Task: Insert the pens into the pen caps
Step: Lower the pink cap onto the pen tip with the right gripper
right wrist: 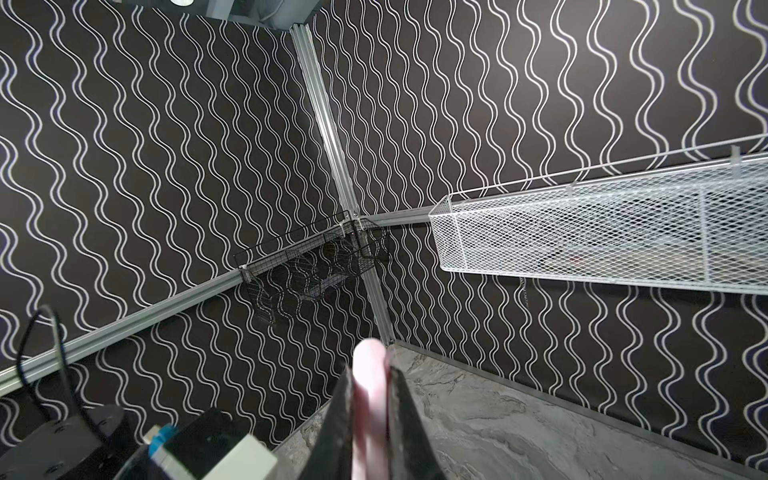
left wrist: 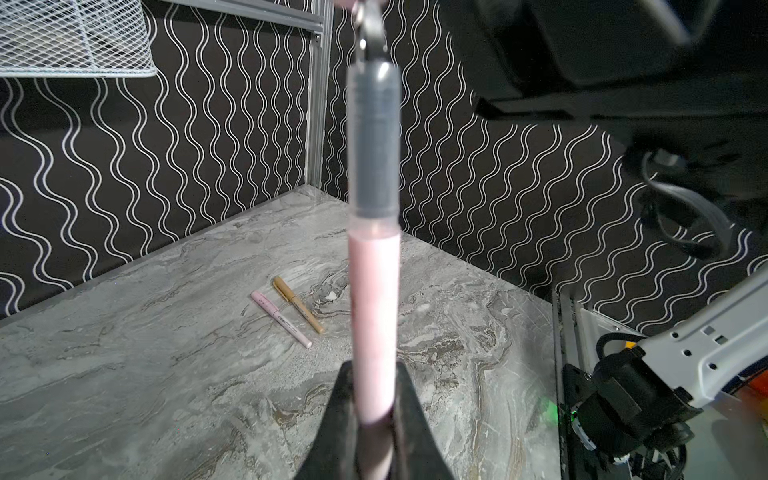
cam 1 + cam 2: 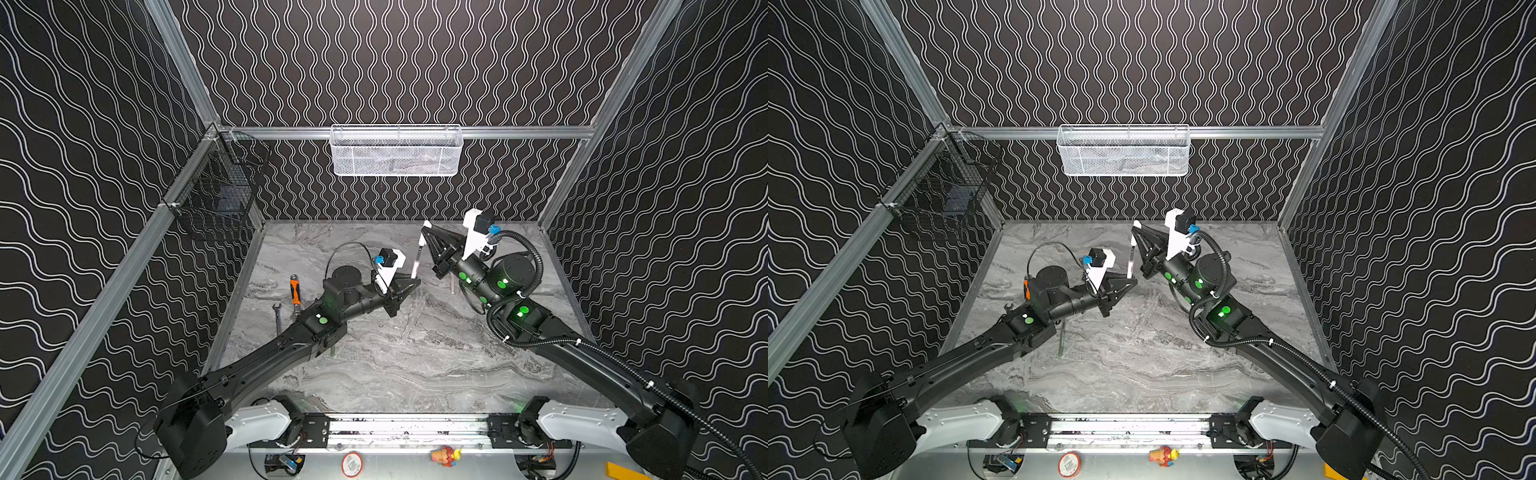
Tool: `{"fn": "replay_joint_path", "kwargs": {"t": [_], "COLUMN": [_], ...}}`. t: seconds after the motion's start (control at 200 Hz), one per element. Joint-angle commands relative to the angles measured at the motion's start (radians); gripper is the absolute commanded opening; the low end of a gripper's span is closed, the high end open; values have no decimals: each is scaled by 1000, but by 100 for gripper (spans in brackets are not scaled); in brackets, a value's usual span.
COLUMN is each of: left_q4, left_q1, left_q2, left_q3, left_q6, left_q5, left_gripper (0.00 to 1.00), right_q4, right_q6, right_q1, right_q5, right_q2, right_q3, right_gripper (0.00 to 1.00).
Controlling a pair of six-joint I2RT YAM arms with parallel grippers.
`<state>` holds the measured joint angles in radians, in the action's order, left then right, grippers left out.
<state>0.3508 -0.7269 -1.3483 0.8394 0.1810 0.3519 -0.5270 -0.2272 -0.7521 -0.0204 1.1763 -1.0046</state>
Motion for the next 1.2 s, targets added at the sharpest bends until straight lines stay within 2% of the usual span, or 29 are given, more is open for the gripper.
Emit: {"fn": "replay_joint_path", "kwargs": {"t": [0.0,0.886,1.191], "left_q4": [42,45,44], "left_q1": [0,-1,-1], "left_q2": [-4,11,8], "left_q3": [6,2,4], "left_q6": [-6,-4,0], "left_q5": [0,-8,-5], "left_gripper": [0,0,0], "right_q4": [-10,-8,6], "right_q6": [-17,-61,-31], "right_q1": [-1,-1,-1], "right_q5": [-8,-19,-27], "right_q2": [-7,-10,-27], "right_q3": [1,58,68], "right_gripper": [10,11,14]}}
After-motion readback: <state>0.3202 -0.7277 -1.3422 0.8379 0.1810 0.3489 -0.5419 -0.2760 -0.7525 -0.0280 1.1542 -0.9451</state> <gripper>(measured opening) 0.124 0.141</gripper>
